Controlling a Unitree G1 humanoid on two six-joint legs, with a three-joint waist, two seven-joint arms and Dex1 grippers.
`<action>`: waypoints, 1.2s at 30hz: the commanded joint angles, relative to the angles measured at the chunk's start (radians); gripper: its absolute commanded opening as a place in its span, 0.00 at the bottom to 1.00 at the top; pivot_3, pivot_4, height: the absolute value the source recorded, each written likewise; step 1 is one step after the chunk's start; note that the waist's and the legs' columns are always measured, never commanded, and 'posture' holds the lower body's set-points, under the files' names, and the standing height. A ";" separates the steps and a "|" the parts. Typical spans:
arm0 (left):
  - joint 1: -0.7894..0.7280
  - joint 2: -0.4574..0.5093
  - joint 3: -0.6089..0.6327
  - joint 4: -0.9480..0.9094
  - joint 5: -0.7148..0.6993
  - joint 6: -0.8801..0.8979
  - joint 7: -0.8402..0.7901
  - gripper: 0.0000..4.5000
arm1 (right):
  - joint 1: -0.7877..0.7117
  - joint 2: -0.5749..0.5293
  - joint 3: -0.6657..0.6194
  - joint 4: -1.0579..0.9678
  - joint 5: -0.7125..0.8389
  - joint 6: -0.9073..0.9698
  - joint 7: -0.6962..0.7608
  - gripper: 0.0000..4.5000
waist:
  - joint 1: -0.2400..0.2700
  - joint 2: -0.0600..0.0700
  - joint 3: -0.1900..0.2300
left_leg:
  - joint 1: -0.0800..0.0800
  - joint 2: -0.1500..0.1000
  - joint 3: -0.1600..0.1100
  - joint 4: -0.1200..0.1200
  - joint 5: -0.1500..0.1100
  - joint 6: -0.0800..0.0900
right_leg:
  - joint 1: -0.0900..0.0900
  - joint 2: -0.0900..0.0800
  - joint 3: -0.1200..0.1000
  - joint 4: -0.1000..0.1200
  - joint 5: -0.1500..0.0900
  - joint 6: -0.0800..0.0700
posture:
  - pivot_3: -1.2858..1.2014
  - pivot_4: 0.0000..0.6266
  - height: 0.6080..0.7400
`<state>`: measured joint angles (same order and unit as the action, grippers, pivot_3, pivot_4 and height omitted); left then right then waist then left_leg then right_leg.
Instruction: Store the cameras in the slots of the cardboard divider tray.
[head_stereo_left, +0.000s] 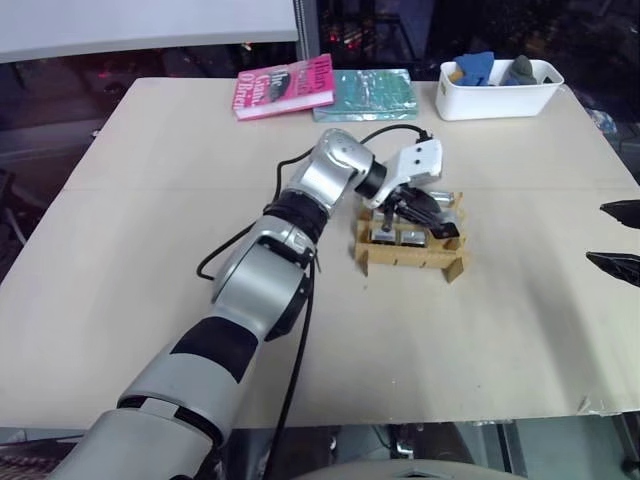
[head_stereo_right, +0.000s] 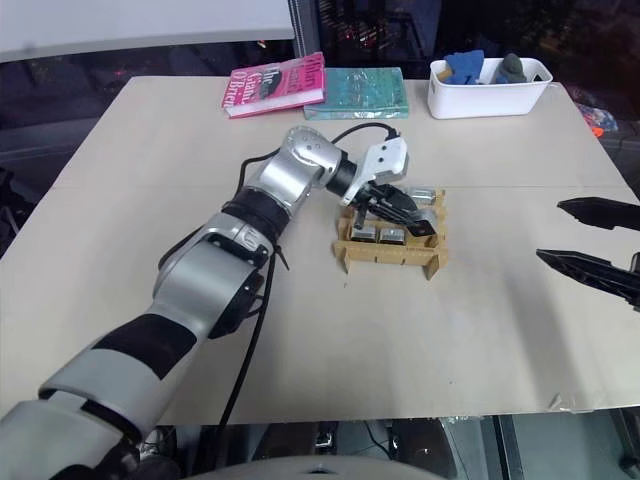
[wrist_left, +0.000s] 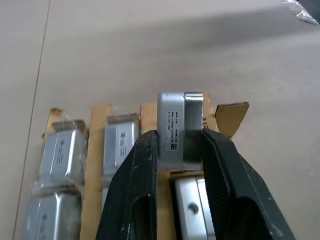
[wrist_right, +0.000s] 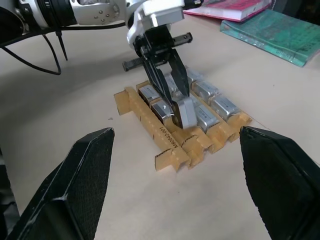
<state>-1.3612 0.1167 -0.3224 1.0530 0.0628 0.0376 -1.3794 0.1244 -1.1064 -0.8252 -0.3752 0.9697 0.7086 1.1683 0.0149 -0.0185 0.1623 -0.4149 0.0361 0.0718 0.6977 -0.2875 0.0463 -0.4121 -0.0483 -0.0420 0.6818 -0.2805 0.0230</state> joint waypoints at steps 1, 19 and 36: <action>-0.041 -0.007 0.007 -0.001 0.015 -0.013 0.000 0.20 | 0.003 0.012 -0.054 -0.037 0.008 0.012 -0.005 0.88 | 0.000 0.000 0.000 | 0.000 0.000 0.000 0.000 0.000 0.000 | 0.000 0.000 0.000 0.000 0.000 0.000 | 0.52 0.24 1.00; -0.040 -0.014 0.050 -0.041 0.016 0.030 0.052 0.83 | 0.018 0.023 -0.083 -0.058 -0.016 0.028 -0.004 0.89 | 0.000 0.000 0.000 | 0.000 0.000 0.000 0.002 0.000 0.001 | 0.000 0.000 0.000 0.002 0.000 0.000 | 0.52 0.24 1.00; 0.397 0.106 0.362 -0.765 -0.350 0.396 0.244 0.96 | 0.020 0.175 -0.016 -0.189 -0.183 -0.071 -0.259 0.89 | -0.003 0.002 -0.001 | 0.002 0.001 0.000 0.005 0.000 0.000 | 0.001 -0.002 0.002 0.008 0.000 0.000 | 0.52 0.24 1.00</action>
<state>-0.9873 0.2057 -0.0108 0.4046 -0.2065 0.3576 -1.1519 0.1409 -0.9450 -0.8381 -0.5513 0.8353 0.6682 0.9614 0.0117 -0.0169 0.1614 -0.4130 0.0373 0.0719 0.7034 -0.2877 0.0465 -0.4113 -0.0503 -0.0400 0.6910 -0.2804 0.0231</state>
